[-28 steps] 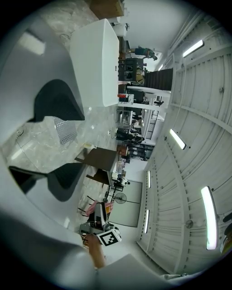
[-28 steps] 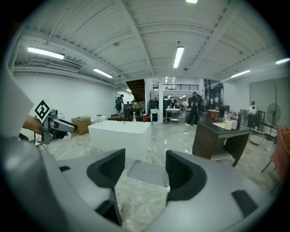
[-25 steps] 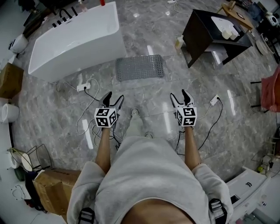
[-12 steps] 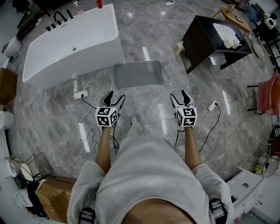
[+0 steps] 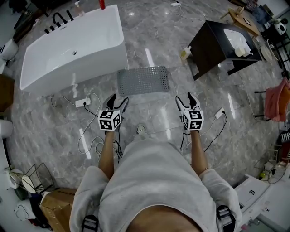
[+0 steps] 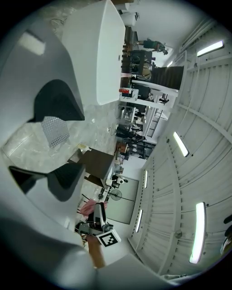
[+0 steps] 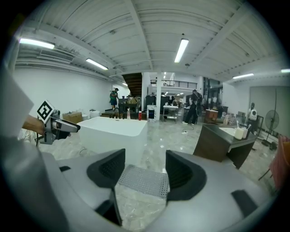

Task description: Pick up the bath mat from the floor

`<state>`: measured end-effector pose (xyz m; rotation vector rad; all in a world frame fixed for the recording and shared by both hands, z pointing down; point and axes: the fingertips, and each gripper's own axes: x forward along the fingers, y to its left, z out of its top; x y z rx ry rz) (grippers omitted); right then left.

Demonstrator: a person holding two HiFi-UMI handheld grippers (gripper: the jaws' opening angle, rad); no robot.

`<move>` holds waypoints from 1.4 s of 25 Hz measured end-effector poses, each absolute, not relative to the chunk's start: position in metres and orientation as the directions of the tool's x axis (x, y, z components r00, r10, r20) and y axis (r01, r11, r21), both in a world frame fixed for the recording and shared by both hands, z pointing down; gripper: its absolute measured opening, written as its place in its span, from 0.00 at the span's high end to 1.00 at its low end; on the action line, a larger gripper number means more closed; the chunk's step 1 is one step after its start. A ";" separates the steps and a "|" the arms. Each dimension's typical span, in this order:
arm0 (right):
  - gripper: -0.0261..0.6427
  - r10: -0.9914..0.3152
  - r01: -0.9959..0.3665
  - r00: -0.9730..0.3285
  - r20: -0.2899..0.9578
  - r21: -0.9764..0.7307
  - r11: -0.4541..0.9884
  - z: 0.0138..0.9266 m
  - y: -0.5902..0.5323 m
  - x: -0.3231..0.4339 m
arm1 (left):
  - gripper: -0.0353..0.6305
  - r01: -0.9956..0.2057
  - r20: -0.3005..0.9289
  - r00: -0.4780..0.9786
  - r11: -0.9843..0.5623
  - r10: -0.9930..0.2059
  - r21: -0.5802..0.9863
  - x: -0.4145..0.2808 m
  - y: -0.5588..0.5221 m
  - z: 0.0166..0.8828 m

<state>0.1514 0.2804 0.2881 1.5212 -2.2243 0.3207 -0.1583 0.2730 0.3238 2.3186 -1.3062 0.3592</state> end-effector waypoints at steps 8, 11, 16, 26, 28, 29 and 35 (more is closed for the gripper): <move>0.53 -0.831 -0.934 -0.285 0.478 0.056 0.353 0.292 0.252 0.138 | 0.51 -0.842 0.434 0.539 -0.467 -0.722 0.269 -0.171 0.237 0.330; 0.54 -0.830 -0.937 -0.278 0.484 0.055 0.345 0.295 0.247 0.134 | 0.51 -0.836 0.434 0.548 -0.475 -0.715 0.274 -0.173 0.226 0.332; 0.54 -0.824 -0.939 -0.271 0.498 0.054 0.341 0.299 0.239 0.132 | 0.51 -0.830 0.436 0.558 -0.486 -0.706 0.274 -0.174 0.214 0.334; 0.54 -0.814 -0.933 -0.284 0.506 0.050 0.357 0.306 0.218 0.127 | 0.51 -0.835 0.453 0.549 -0.478 -0.702 0.272 -0.178 0.199 0.341; 0.54 -0.812 -0.931 -0.291 0.506 0.046 0.362 0.307 0.211 0.126 | 0.51 -0.837 0.454 0.546 -0.475 -0.704 0.271 -0.178 0.193 0.341; 0.53 -0.810 -0.930 -0.294 0.506 0.044 0.365 0.308 0.207 0.126 | 0.51 -0.839 0.455 0.544 -0.473 -0.705 0.270 -0.178 0.189 0.341; 0.54 -0.797 -0.923 -0.319 0.513 0.022 0.384 0.319 0.173 0.126 | 0.51 -0.854 0.473 0.520 -0.448 -0.712 0.264 -0.179 0.164 0.345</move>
